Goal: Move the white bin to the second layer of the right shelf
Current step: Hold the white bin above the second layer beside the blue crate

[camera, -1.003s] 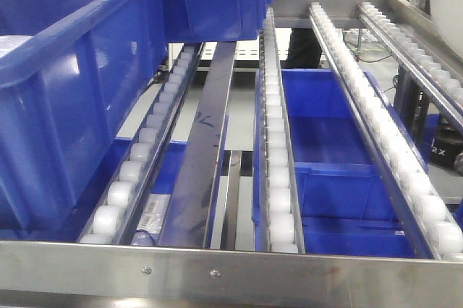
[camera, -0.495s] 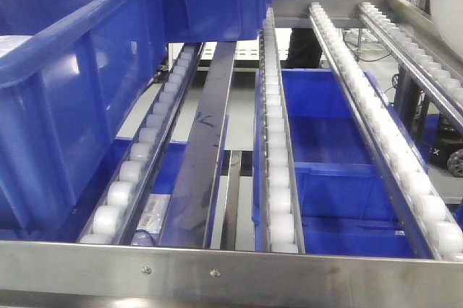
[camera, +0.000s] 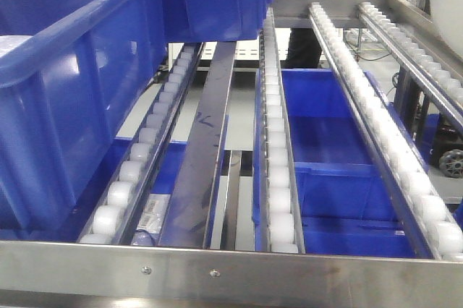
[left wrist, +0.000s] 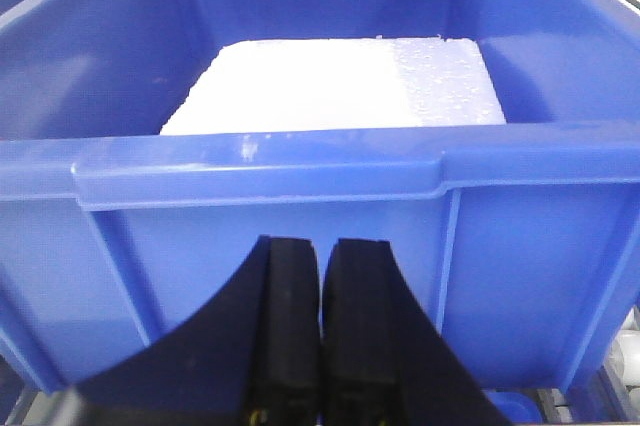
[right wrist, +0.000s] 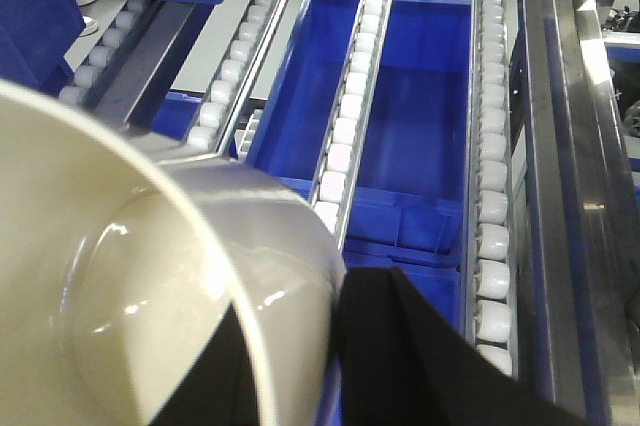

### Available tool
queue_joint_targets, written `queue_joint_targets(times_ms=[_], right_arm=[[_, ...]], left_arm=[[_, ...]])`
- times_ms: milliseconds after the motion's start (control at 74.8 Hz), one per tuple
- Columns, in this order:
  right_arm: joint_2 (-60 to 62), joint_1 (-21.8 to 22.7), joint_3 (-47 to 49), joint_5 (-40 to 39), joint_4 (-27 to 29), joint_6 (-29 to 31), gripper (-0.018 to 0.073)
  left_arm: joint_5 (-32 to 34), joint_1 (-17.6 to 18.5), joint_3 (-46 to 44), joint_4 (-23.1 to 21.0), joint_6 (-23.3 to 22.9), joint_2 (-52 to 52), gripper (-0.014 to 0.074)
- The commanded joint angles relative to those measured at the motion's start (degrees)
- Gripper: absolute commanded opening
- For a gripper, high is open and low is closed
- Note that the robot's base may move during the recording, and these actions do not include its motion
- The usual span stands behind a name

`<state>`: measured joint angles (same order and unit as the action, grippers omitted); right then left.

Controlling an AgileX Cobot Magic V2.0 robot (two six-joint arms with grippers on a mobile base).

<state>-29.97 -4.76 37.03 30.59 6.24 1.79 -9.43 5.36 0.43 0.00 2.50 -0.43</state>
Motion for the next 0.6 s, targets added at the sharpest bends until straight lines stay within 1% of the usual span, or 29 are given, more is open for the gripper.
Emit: queue_joint_targets(times_ms=[0, 588], right_arm=[[-0.22, 0.3, 1.76, -5.82, 0.3, 0.23, 0.0056], [-0.22, 0.3, 1.76, -5.81, 0.3, 0.23, 0.0056]], left_arm=[[5.0, 0.25, 2.11, 0.0, -0.3, -0.8, 0.0085], [5.0, 0.25, 2.11, 0.0, -0.3, -0.8, 0.0085]])
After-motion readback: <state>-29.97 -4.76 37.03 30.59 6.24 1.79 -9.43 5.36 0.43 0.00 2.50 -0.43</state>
